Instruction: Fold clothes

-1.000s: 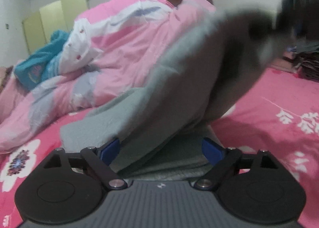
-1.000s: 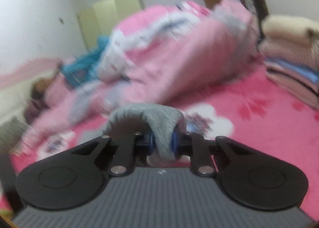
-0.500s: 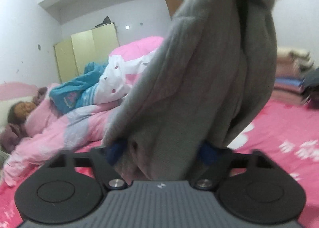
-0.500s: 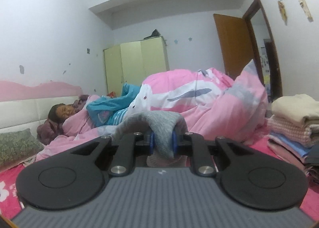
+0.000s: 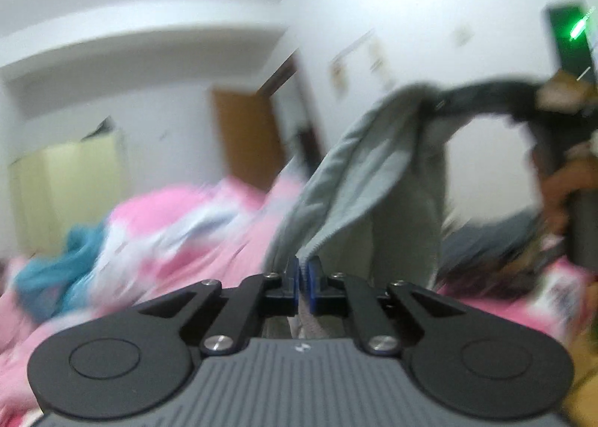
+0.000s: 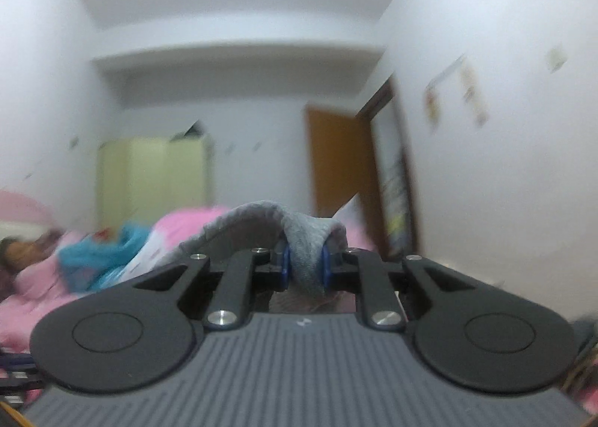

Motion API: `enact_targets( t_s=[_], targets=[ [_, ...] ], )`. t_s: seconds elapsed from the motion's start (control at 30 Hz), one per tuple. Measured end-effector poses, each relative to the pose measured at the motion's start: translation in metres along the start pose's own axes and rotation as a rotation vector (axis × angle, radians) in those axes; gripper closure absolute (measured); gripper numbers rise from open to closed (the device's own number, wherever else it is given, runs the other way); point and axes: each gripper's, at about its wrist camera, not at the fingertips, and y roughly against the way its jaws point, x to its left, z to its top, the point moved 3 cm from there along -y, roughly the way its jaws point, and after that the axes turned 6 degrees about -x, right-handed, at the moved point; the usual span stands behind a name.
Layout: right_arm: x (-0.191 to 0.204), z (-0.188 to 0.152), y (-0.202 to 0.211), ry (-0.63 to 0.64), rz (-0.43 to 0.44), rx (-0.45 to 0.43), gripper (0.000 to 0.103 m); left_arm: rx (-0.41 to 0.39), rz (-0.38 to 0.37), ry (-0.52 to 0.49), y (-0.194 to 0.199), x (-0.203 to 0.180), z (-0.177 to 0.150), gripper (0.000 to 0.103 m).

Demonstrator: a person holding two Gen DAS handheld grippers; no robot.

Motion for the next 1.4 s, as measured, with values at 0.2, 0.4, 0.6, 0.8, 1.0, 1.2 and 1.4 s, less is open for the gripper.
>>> enact_targets(
  t_s=[0.2,0.4,0.6,0.8,1.0,1.2,1.4],
  targets=[
    [-0.035,0.072,0.023,0.123,-0.122,-0.188,0.089,-0.145,-0.216,0.099,0.013,-0.033,0.051,0.098],
    [-0.01,0.041,-0.008,0.221,-0.051,-0.078,0.089,-0.1,-0.195,0.241,0.015,-0.001,0.012,0.098],
    [0.08,-0.018,-0.064,0.243,0.204,0.057,0.089,-0.009,0.04,0.396,0.037,0.086,-0.038,0.098],
    [0.261,-0.069,-0.113,0.216,0.571,0.168,0.089,0.009,0.427,0.482,0.101,0.198,-0.076,0.099],
    [0.472,-0.11,-0.12,0.201,0.91,0.284,0.089,0.04,0.877,0.498,0.191,0.321,-0.107,0.102],
    [0.66,-0.187,-0.091,0.272,1.13,0.504,0.084,0.243,1.088,0.621,0.233,0.399,-0.161,0.096],
    [0.705,-0.285,-0.081,0.509,1.068,0.715,0.07,0.391,0.977,0.846,0.232,0.407,-0.228,0.062]
  ],
)
